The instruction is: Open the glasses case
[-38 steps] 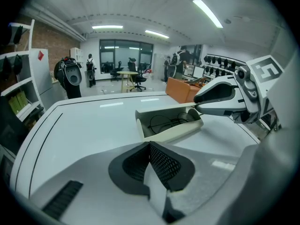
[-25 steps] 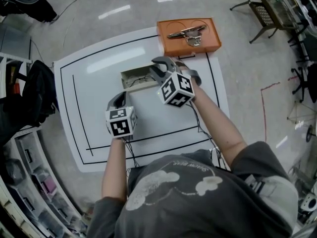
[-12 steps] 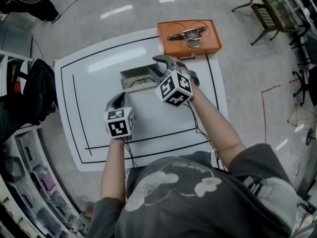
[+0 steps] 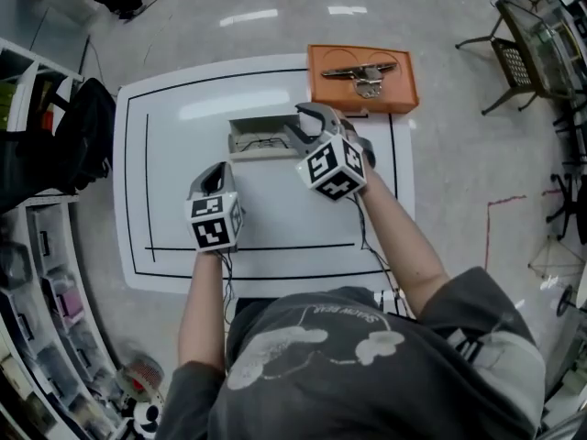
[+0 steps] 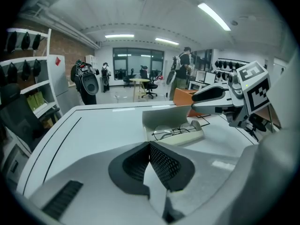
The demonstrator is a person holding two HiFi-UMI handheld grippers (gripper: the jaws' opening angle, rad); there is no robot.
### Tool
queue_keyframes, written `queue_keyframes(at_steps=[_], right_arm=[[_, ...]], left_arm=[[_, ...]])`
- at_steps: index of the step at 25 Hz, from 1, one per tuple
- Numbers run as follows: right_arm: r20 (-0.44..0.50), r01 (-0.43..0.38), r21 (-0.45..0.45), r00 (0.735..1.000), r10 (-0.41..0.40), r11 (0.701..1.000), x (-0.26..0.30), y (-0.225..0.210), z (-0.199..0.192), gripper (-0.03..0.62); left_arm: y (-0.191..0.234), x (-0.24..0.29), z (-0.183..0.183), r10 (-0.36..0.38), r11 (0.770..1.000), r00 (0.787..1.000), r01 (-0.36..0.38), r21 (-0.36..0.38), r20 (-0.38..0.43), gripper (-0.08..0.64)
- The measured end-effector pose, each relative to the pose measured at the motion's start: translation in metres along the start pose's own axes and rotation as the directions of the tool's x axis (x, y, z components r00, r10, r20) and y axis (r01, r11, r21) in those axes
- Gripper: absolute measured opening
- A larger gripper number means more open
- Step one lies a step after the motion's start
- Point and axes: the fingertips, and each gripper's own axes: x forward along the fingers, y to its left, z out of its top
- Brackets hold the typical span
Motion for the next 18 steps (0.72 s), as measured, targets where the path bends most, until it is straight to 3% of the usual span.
queue_keyframes(at_steps=[8, 15, 18], right_arm=[[0.086, 0.046, 0.028, 0.995, -0.048, 0.999, -0.024, 0.001, 0.020, 0.082], [0.120, 0.055, 0.045, 0.991, -0.060, 0.997, -0.034, 0.035, 0.045, 0.002], [0.135, 0.026, 0.034, 0.990, -0.030, 0.999, -0.040, 0.054, 0.056, 0.002]], left_arm=[[-0.007, -0.036, 0.001, 0.021, 0.998, 0.997, -0.017, -0.056, 0.077, 0.002], [0.002, -0.071, -0.008, 0.025, 0.994, 0.988, -0.009, -0.107, 0.151, 0.002], [0.009, -0.096, -0.017, 0.058, 0.989, 0.981, -0.030, -0.148, 0.187, 0.002]])
